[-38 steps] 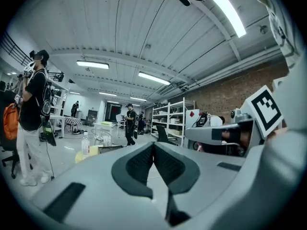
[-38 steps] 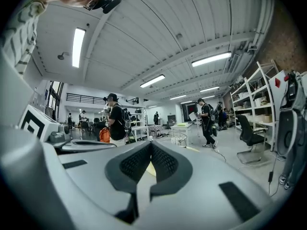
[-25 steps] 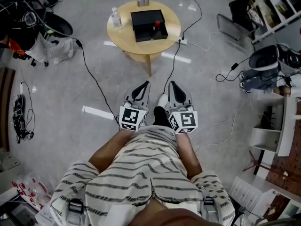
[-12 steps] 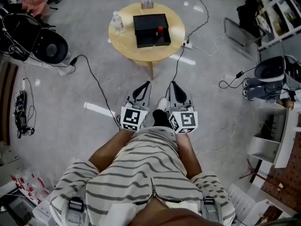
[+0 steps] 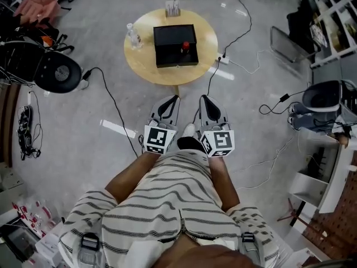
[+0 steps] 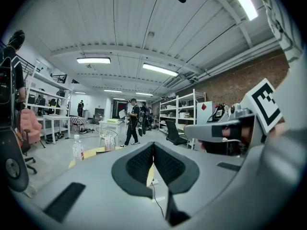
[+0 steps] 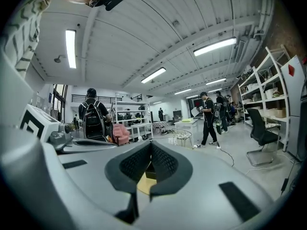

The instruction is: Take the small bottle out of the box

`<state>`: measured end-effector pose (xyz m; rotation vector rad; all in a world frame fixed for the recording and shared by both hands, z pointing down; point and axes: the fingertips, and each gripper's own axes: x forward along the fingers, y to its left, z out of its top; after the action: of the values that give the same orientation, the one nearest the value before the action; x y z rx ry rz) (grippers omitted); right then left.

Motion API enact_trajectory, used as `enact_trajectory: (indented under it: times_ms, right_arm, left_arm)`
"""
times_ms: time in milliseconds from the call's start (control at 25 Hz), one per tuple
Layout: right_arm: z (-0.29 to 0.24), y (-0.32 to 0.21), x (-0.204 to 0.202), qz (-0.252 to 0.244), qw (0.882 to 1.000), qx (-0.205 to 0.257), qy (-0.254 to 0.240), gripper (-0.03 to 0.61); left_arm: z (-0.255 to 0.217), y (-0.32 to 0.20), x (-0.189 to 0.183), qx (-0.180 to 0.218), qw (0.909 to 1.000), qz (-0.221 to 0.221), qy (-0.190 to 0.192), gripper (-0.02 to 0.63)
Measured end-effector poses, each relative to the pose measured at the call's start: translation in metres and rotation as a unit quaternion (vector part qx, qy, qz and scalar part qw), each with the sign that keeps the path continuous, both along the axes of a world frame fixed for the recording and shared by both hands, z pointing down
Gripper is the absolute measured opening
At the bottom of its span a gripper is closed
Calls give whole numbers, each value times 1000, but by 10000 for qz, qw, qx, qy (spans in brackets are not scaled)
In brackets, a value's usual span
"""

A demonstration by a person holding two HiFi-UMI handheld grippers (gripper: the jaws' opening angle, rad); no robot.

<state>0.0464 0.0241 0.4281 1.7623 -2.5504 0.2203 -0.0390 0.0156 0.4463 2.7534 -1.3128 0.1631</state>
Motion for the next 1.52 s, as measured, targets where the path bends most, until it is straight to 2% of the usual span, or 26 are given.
enact_trajectory:
  times_ms: [520,880,1240,1520]
  right_arm:
    - [-3,-64,60,-379,9991,-116,-167,18]
    - [-2,-80,73,-602,9979,-105,-219,18]
    - [1,-107,67,-611,9978,-120,-227,18]
    - [7,-133,54,-535,9982,-146,-243,18]
  left_arm:
    - [-9,-55,64,-42,9994,-279,-178,21]
    - [-6,-78,75,-173,9981,-544,-227,21]
    - [-5,-105,76,-142,9985,-458,-245,21]
    - [4,-132,62,-199,9988,-387,-218,21]
